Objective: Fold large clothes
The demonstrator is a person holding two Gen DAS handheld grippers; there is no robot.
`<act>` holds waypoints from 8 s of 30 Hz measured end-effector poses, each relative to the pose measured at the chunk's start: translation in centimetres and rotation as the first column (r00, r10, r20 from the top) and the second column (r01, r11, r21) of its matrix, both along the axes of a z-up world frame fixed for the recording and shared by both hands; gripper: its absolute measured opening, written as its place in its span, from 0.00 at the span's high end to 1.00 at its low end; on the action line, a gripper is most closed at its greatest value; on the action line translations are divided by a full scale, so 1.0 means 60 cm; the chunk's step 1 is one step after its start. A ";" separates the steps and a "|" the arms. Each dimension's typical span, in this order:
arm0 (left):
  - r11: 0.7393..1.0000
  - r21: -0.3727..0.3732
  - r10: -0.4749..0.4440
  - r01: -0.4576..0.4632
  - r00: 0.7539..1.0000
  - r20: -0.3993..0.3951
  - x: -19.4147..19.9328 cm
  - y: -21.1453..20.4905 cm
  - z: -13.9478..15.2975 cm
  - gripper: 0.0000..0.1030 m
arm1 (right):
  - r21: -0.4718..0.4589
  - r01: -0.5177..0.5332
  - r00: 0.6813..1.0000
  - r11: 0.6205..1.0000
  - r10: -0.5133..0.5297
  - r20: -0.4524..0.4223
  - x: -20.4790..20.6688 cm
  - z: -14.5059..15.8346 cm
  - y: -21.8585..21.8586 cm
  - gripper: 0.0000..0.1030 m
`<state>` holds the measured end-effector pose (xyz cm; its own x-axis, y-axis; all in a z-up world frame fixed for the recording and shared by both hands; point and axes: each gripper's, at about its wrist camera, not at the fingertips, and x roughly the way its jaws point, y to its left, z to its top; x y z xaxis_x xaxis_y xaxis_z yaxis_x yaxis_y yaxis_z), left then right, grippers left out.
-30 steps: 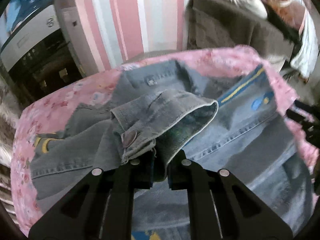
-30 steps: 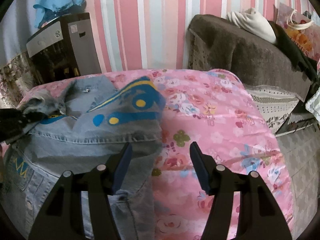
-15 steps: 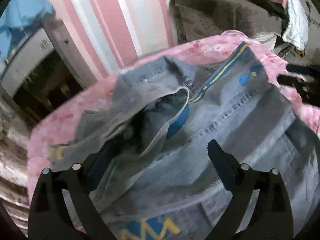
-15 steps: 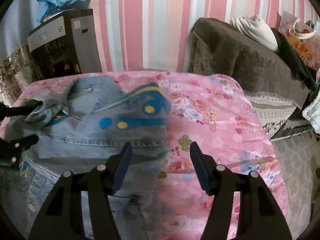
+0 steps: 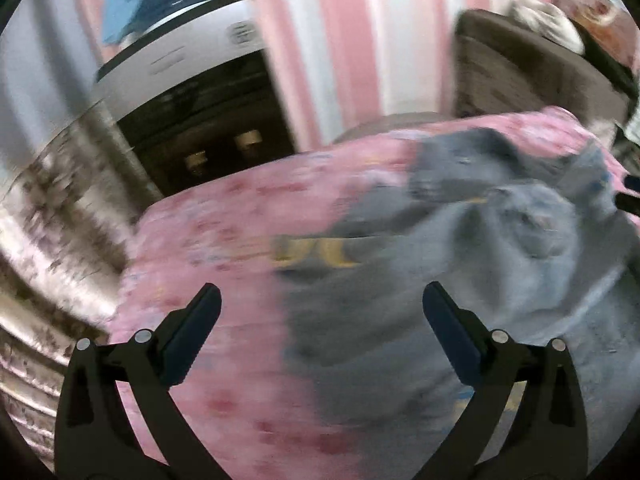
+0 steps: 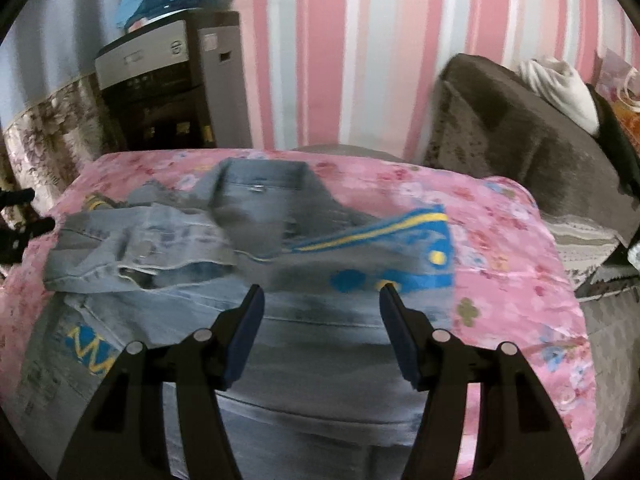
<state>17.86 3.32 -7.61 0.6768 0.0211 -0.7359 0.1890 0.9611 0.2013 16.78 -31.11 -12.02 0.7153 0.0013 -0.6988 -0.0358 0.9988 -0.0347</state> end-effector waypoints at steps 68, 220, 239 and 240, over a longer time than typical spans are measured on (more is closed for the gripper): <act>0.988 -0.152 -0.021 0.007 0.996 -0.090 0.033 0.023 -0.122 0.16 | 0.358 -0.131 0.989 0.925 0.147 -0.016 0.117 -0.089 0.141 0.70; 0.984 -0.179 -0.023 -0.018 0.975 -0.222 0.148 -0.088 -0.155 0.17 | 0.026 -0.036 0.993 0.999 0.039 -0.114 0.118 -0.099 -0.121 0.77; 0.978 -0.206 -0.006 0.017 0.998 0.058 -0.058 -0.073 -0.011 0.03 | 0.005 -0.012 0.940 1.000 0.010 0.340 -0.143 0.087 -0.071 0.02; 0.980 -0.197 -0.006 0.019 0.998 0.068 -0.074 -0.074 -0.009 0.03 | -0.028 -0.001 0.935 1.000 0.011 0.355 -0.164 0.091 -0.063 0.02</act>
